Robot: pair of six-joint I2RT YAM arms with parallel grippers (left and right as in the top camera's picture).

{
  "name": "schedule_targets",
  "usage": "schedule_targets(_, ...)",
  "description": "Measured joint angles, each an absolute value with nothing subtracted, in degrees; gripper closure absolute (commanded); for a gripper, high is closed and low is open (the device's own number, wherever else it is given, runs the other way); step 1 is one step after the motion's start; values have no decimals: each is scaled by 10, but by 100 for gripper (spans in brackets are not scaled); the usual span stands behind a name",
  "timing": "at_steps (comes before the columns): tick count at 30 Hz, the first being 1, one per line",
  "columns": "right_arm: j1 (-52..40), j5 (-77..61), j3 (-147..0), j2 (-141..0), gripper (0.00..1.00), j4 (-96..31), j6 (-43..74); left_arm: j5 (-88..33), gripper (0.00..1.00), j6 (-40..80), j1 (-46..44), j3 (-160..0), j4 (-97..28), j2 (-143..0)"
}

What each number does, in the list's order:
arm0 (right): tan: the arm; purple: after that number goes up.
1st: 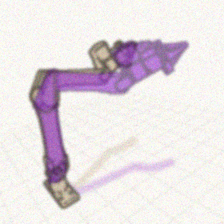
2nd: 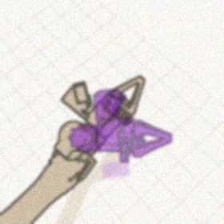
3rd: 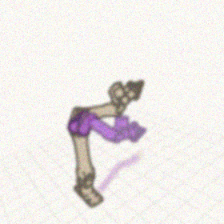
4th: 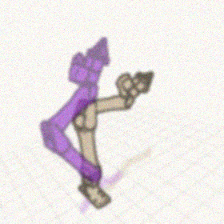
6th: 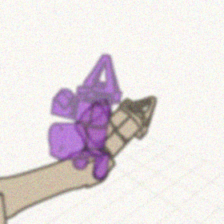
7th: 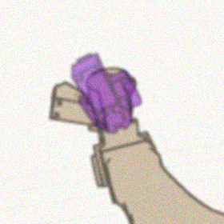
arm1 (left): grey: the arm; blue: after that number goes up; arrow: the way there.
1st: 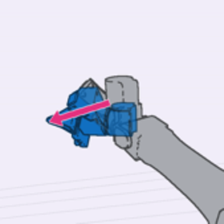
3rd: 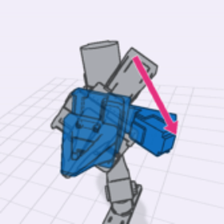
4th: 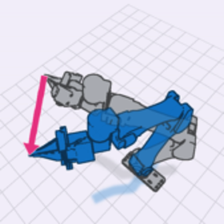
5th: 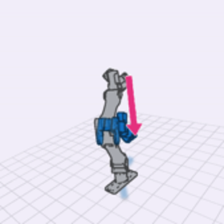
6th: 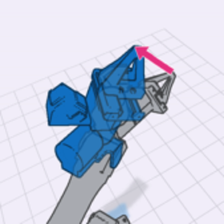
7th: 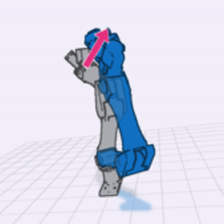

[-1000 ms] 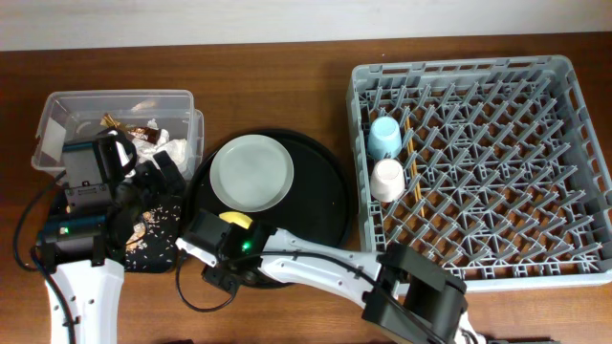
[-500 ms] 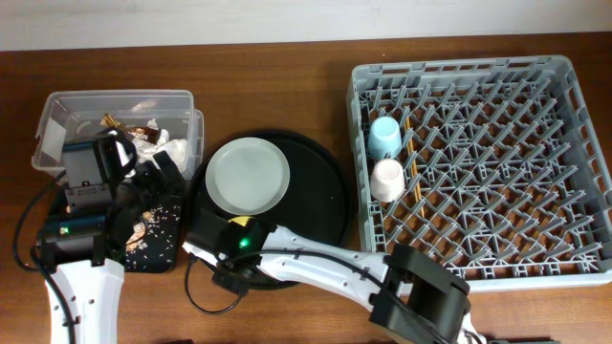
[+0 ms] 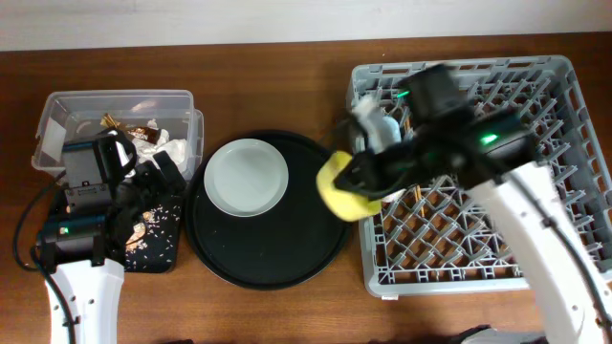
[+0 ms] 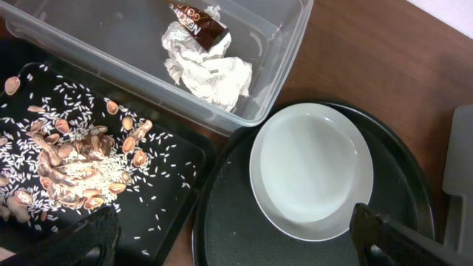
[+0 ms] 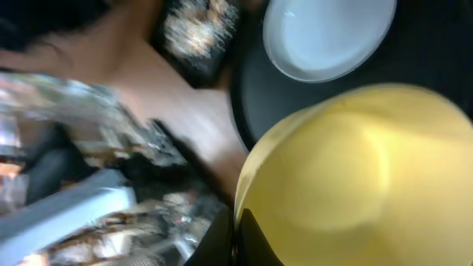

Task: Sort waste into correct bins and load items into the dishwasher rack
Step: 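Grasp the yellow bowl with the right gripper and place it in the rack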

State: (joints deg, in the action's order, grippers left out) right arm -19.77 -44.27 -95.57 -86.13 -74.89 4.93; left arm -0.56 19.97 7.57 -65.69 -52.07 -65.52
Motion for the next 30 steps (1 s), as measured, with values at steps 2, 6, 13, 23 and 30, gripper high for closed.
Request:
schedule_targets(2, -118, -538, -921, -860, 96, -757, 6, -6, 1, 200, 76, -657, -521, -655)
schedule_targets(6, 26, -703, -781, -858, 96, -763, -92, -6, 1, 200, 76, -657, -521, -655)
schedule_targets(13, 156, -832, -532, -858, 96, -730, -228, -6, 1, 200, 76, -657, -521, -655)
schedule_targets(23, 284, -778, -477, -858, 42, -681, -249, -6, 1, 200, 76, -657, -521, -655)
schedule_targets(30, 319, -709, -606, -858, 43, -683, -204, -6, 1, 200, 76, -657, -521, -655)
